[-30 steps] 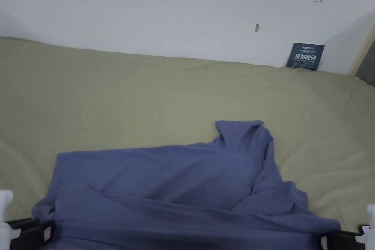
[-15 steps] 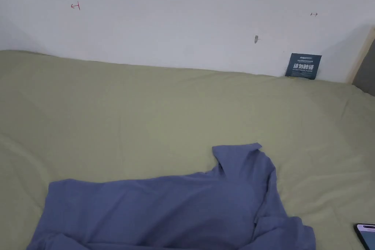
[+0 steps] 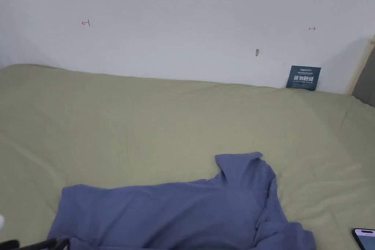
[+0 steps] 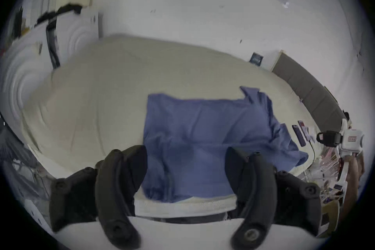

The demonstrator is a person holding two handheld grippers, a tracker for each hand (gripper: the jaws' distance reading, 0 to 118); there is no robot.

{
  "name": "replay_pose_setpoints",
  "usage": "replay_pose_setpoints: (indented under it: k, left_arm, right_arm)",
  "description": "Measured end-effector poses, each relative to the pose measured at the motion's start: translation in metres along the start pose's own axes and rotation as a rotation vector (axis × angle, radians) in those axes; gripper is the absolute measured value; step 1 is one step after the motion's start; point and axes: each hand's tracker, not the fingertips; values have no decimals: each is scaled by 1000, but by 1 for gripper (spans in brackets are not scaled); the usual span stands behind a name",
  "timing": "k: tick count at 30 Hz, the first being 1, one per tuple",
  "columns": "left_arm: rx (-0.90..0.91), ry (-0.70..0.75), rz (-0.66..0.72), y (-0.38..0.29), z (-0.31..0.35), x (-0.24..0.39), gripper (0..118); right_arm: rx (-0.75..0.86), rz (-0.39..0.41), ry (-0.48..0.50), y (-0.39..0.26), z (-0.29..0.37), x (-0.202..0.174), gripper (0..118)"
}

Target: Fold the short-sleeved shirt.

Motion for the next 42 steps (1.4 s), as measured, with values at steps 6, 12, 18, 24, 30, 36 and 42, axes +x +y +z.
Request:
replay_pose_setpoints:
  k: [6,12,18,24,30,36,42]
  left_arm:
    - [104,54,-119,1,-8,96,0]
    - [45,13,-177,-46,-29,158,0]
    - [-12,-33,-161,-57,-41,152,0]
    - [-49,61,-93,13,-86,67,0]
    - [-177,179,-46,93,-178,-27,1]
    - [-367,145,-19,106,-279,-60,113]
    - [-393,138,-35,89,-303,-41,12]
  right_arm:
    - [118,165,10,3,12,-79,2]
    - [159,199,117,-41,8,-130,1]
    - [49,203,177,-58,-10,-140,1]
    - [77,173,168,-34,-16,-120,1]
    - [101,139,136,0,-35,-96,1]
    - [62,108,114,30,-68,-65,1]
    - [-30,69,139,112,-155,-22,58]
